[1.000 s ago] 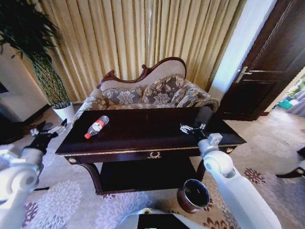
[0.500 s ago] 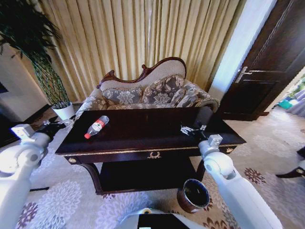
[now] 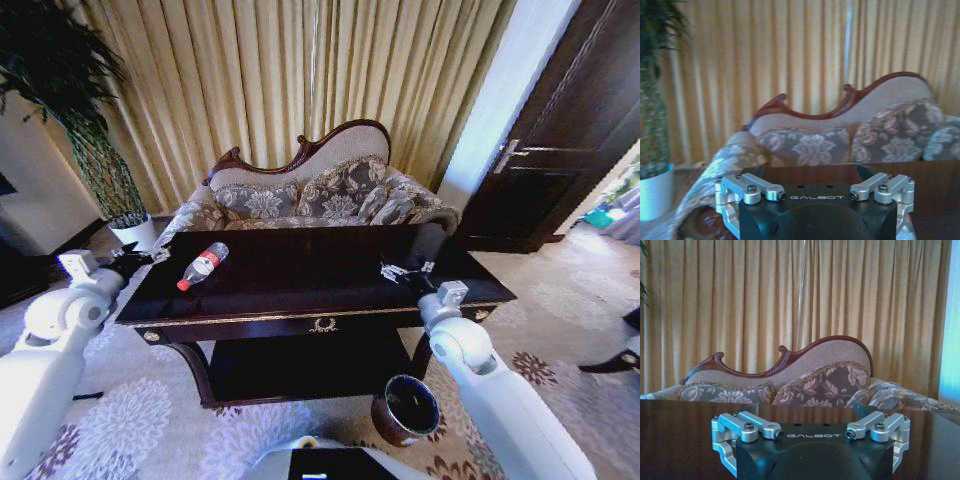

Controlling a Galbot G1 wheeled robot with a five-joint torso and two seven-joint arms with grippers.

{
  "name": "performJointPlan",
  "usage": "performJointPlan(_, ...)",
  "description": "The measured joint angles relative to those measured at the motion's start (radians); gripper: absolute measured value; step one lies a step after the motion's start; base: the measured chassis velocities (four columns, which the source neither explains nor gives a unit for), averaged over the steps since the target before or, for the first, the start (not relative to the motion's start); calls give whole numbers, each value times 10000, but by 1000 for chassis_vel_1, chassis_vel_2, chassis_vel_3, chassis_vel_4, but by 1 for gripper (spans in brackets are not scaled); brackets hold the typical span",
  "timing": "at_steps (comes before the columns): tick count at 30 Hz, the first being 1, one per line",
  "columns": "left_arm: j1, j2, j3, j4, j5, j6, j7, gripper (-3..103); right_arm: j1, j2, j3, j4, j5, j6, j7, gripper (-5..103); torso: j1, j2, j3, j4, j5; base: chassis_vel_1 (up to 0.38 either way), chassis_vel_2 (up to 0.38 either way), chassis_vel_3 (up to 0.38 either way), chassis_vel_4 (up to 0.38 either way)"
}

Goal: Move to the front of the table and place the trash on the table into the trash bin.

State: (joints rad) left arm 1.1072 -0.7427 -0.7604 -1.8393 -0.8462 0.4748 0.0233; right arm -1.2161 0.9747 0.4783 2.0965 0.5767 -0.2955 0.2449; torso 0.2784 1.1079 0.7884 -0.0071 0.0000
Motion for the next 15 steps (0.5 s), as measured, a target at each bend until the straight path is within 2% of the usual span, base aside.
performJointPlan(2,-195,0,284,-25,15,-67,211,100,13,-34,46,-46,12,15,0,100,0,-1,0,-2,0,0,0,0,0)
performJointPlan(10,-741,0,1109,201,23,-90,262,100,176,-127,97,-152,120,30,-2,100,0,0,0,-1,0,0,0,0,0)
performJointPlan(15,-1187,-13,1623,389,17,153,221,100,260,-200,148,-241,201,34,0,100,0,-1,0,-1,0,0,0,0,0)
